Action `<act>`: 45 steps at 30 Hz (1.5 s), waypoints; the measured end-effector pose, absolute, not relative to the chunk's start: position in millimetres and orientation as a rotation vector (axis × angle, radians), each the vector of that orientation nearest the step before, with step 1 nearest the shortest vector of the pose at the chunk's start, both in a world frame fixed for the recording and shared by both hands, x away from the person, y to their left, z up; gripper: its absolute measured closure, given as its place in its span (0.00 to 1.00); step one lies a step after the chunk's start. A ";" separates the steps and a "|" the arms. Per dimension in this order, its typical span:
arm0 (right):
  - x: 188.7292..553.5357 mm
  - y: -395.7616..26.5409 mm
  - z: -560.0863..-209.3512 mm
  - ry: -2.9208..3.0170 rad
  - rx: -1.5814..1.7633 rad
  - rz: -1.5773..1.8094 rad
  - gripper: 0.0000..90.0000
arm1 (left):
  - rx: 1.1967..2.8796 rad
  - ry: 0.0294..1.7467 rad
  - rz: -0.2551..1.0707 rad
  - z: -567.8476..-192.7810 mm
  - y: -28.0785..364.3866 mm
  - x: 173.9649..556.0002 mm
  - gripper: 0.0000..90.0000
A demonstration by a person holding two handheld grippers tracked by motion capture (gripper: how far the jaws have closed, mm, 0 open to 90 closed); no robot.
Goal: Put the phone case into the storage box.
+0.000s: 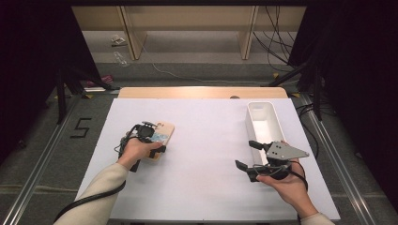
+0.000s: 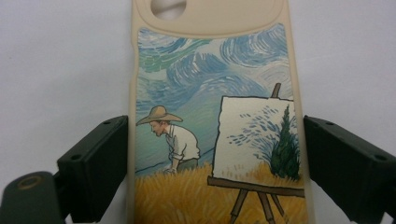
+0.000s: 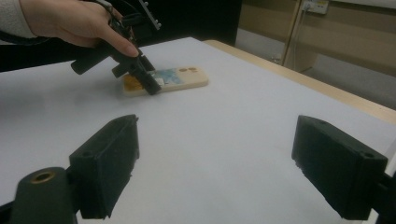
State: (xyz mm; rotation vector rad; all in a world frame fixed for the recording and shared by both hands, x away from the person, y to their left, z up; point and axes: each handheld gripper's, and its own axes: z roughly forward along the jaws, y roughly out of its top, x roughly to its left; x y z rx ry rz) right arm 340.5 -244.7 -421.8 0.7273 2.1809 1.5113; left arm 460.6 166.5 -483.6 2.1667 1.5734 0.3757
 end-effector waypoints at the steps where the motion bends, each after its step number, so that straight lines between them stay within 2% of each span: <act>1: 340.4 -244.7 -421.9 2.182 0.728 1.512 0.18 | 2.166 1.575 0.376 -483.6 166.5 460.5 0.11; 24: 340.3 -245.3 -421.6 2.173 0.729 1.514 0.18 | 2.132 1.568 0.352 -481.7 167.1 458.6 0.12; 45: 340.1 -245.8 -421.1 2.168 0.726 1.518 0.17 | 2.084 1.485 0.438 -468.8 168.7 450.7 0.12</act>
